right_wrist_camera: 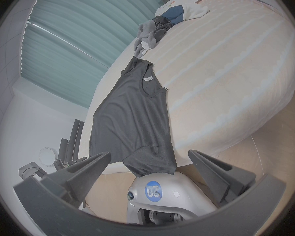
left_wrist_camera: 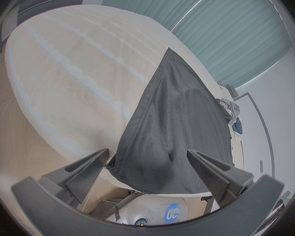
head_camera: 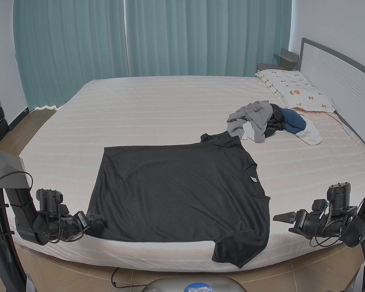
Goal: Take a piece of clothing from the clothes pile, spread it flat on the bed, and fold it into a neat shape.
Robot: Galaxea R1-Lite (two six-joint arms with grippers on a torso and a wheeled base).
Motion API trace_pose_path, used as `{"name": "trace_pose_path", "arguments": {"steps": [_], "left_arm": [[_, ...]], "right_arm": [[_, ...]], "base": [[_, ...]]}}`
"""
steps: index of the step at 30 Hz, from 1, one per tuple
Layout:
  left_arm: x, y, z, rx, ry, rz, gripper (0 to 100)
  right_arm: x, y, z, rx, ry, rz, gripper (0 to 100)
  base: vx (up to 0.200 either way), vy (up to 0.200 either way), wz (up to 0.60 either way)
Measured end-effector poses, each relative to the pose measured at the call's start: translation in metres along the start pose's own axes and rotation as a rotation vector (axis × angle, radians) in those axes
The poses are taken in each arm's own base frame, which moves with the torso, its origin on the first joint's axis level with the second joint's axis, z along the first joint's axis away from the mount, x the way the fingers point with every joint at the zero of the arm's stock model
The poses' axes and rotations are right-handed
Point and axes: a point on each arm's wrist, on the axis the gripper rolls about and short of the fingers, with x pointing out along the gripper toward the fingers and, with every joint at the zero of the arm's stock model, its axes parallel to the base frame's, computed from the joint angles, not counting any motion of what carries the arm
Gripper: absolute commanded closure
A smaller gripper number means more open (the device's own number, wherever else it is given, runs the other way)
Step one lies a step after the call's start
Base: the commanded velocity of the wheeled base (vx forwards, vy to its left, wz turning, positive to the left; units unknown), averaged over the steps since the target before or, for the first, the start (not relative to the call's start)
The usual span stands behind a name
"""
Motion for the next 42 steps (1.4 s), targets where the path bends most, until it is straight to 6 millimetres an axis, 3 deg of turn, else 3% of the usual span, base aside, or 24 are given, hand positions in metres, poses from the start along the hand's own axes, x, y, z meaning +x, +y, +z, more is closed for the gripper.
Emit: {"name": "trace_pose_path", "arguments": {"steps": [24,29,42], "left_arm": [[-0.026,0.001,-0.006,-0.019,0.015,0.027,100],[-0.029,0.001,-0.005,-0.021,0.007,0.026,100],[-0.03,0.003,-0.005,-0.029,0.011,0.034,100]], "right_arm": [[0.006,-0.003,0.0,-0.003,0.013,-0.012,0],[0.021,-0.003,0.002,-0.015,0.009,-0.039,0],[0.079,-0.002,0.019,0.002,-0.036,-0.077,0]], "base": [[0.0,0.0,0.0],[0.0,0.0,0.0],[0.0,0.0,0.0]]}}
